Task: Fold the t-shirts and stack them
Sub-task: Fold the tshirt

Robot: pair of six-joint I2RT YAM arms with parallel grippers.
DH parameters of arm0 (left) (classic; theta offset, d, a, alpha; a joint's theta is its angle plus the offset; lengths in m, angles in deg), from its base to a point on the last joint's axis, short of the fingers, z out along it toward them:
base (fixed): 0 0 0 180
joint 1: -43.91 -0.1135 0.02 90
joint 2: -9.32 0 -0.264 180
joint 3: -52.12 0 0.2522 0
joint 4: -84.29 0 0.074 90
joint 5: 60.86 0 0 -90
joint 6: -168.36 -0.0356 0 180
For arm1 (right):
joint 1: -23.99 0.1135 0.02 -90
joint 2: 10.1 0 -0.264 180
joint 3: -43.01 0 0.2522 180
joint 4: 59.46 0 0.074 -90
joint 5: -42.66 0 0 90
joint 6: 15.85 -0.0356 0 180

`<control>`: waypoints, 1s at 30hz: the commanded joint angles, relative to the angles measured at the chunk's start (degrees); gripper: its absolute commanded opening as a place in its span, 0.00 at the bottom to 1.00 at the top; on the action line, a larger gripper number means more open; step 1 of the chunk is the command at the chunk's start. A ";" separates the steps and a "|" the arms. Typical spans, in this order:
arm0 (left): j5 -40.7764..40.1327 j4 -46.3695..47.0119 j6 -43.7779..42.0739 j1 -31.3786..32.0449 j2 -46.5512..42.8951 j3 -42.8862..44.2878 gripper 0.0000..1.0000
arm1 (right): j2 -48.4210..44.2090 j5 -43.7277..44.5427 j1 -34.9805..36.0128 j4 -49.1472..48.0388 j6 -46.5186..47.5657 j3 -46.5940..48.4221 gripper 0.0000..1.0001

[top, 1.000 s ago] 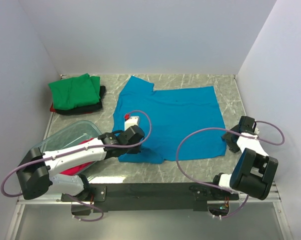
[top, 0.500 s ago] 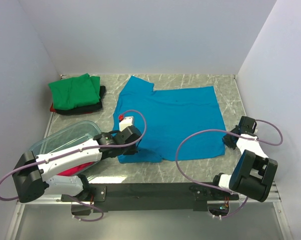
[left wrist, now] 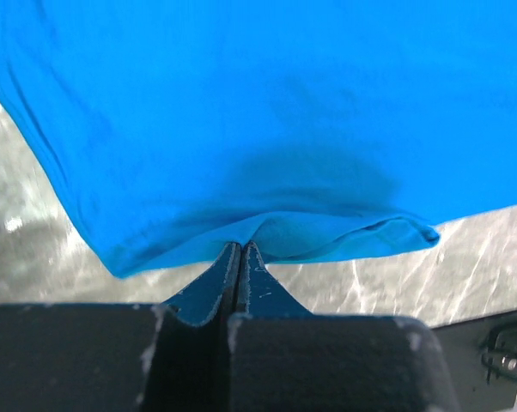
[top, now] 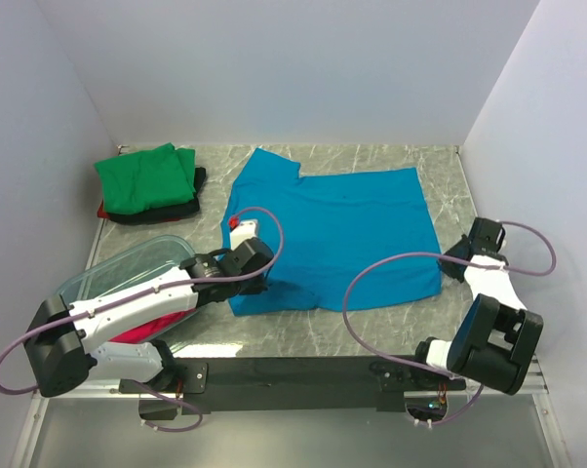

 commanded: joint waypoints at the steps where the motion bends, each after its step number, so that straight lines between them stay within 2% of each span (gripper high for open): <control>1: -0.32 6.62 -5.19 -2.74 0.75 1.11 0.01 | 1.93 2.54 2.83 0.58 2.46 6.18 0.00; 5: -0.06 9.52 -9.15 -4.42 2.59 1.99 0.01 | 4.56 3.85 8.01 2.07 3.34 11.01 0.00; 8: 1.08 11.55 -12.13 -5.47 4.09 2.52 0.01 | 8.51 7.71 11.28 4.27 3.78 15.84 0.00; 12: 1.44 13.74 -15.47 -7.76 5.76 2.79 0.01 | 14.92 7.73 14.09 5.68 4.05 22.25 0.00; 17: 3.98 18.14 -17.50 -11.80 6.02 2.87 0.01 | 17.58 4.12 15.07 5.06 4.84 27.10 0.21; 18: 4.07 18.50 -18.37 -12.33 6.20 3.57 0.00 | 16.44 4.47 15.07 5.06 4.66 26.93 0.28; 21: 4.60 20.08 -20.04 -14.35 7.17 4.37 0.01 | 11.35 7.36 14.98 4.10 4.22 23.69 0.39; 22: 4.95 20.78 -20.31 -15.83 7.34 4.72 0.01 | 9.77 8.07 14.98 3.92 4.13 22.72 0.47; 23: 5.39 21.13 -20.66 -16.54 7.78 4.89 0.01 | 8.36 8.69 14.98 4.01 4.05 21.84 0.50; 26: 6.18 22.36 -21.63 -19.62 8.14 4.81 0.01 | 4.32 12.03 15.07 6.90 3.52 19.03 0.52; 30: 8.11 23.51 -22.95 -23.75 8.05 5.07 0.01 | 3.86 16.95 15.07 8.76 2.12 14.10 0.52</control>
